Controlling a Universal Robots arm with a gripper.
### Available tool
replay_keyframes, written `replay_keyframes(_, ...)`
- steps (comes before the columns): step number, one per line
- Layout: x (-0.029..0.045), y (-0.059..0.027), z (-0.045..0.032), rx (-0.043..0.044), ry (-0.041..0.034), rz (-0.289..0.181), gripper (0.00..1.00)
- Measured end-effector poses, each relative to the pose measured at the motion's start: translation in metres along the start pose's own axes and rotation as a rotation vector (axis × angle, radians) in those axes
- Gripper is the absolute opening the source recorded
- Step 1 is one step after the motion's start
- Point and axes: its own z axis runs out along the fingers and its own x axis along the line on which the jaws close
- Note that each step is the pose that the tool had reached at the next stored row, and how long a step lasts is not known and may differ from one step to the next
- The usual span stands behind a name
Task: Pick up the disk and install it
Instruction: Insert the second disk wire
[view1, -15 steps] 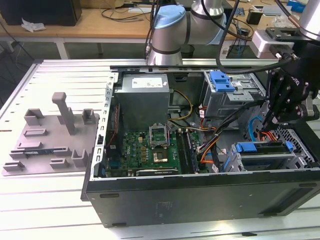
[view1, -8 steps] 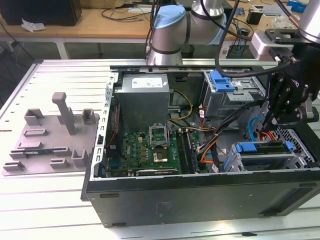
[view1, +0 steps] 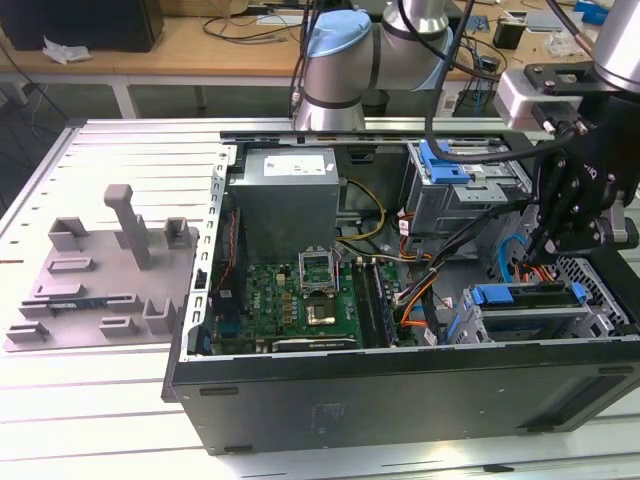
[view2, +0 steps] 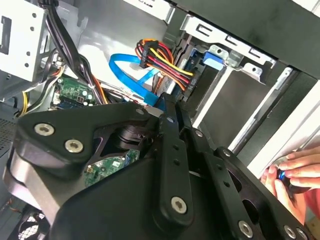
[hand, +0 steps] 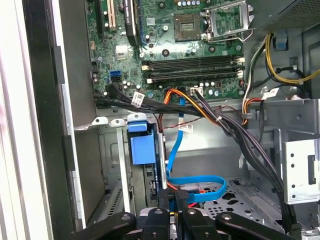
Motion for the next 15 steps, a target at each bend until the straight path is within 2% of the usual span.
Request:
replay_keyframes(6, 0.0076, 0.0041, -0.0001, 0.0121, -0.0027, -0.013, 0.16)
replay_keyframes(15, 0.0106, 0.0043, 0.0009, 0.0178, -0.0046, -0.035, 0.16)
